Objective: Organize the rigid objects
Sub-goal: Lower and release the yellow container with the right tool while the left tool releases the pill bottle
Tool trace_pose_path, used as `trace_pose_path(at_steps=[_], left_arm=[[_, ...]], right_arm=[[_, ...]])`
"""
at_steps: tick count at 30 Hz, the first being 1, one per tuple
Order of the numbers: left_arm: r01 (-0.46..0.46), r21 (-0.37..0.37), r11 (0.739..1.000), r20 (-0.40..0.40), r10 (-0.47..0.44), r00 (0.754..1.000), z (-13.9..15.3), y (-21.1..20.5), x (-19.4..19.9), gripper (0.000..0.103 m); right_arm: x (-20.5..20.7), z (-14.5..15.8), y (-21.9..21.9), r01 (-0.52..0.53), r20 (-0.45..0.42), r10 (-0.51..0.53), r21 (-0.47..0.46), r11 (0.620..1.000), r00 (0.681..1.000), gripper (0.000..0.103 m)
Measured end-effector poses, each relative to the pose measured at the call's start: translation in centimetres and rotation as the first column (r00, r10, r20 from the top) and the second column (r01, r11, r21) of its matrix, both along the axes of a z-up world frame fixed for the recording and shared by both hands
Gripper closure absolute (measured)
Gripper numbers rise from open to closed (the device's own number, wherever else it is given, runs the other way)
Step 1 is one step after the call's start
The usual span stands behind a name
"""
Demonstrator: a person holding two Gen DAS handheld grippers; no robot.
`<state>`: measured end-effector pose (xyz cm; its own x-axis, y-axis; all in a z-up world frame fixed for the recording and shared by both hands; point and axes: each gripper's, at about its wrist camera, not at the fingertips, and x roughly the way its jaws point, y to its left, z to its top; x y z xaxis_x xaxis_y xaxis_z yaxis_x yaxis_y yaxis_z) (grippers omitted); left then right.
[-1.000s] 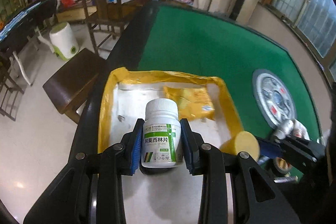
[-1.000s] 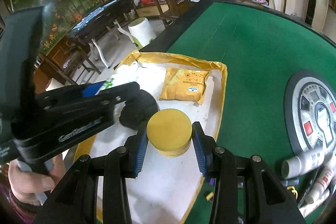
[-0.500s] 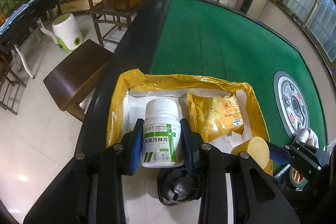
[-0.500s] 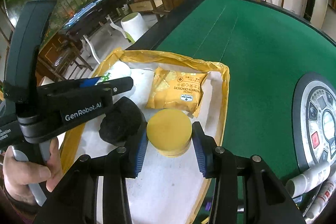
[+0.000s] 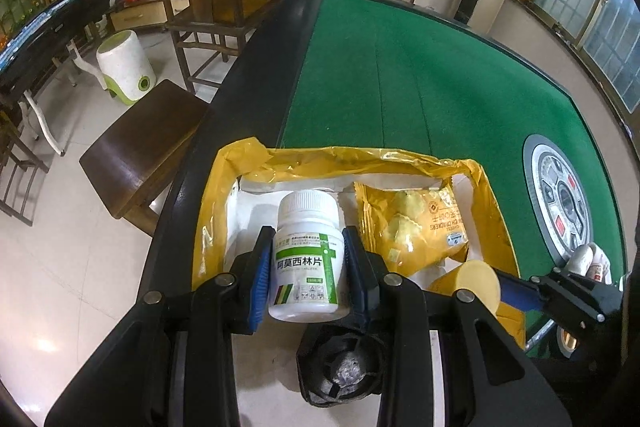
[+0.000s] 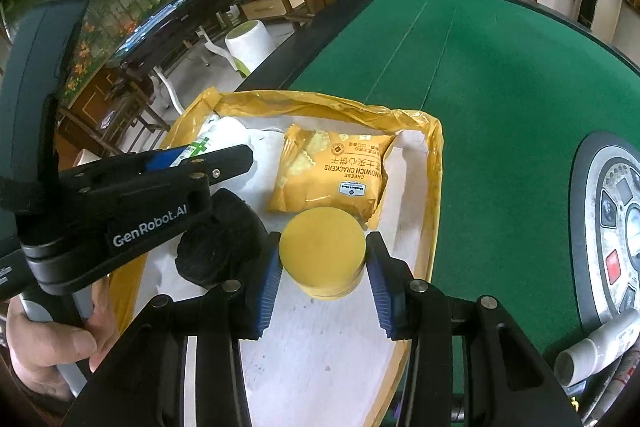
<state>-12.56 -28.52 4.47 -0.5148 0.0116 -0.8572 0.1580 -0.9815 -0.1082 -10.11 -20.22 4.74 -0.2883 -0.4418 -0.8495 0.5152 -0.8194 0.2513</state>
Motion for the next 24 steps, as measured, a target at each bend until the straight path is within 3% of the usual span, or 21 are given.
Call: trace_pose_path(at_steps=[13, 15, 17, 24], left_arm=[[0.006, -0.009, 1.0, -0.014, -0.006, 1.0, 0.0, 0.1, -0.2, 0.072], [0.007, 0.001, 1.0, -0.017, -0.007, 1.0, 0.0, -0.1, -0.2, 0.069], [0.008, 0.009, 1.0, -0.023, -0.008, 1.0, 0.0, -0.1, -0.1, 0.054], [-0.002, 0.036, 0.999, -0.023, 0.003, 1.0, 0.2, -0.1, 0.3, 0.051]], right_arm=[[-0.2, -0.1, 0.1, -0.004, 0.002, 0.004, 0.008, 1.0, 1.0, 0.065], [-0.2, -0.2, 0.0, -0.005, 0.009, 0.005, 0.017, 1.0, 1.0, 0.065], [-0.1, -0.2, 0.1, -0.007, 0.018, 0.007, 0.016, 1.0, 1.0, 0.062], [0.5, 1.5, 0.9, 0.007, -0.027, -0.007, -0.01, 1.0, 1.0, 0.052]])
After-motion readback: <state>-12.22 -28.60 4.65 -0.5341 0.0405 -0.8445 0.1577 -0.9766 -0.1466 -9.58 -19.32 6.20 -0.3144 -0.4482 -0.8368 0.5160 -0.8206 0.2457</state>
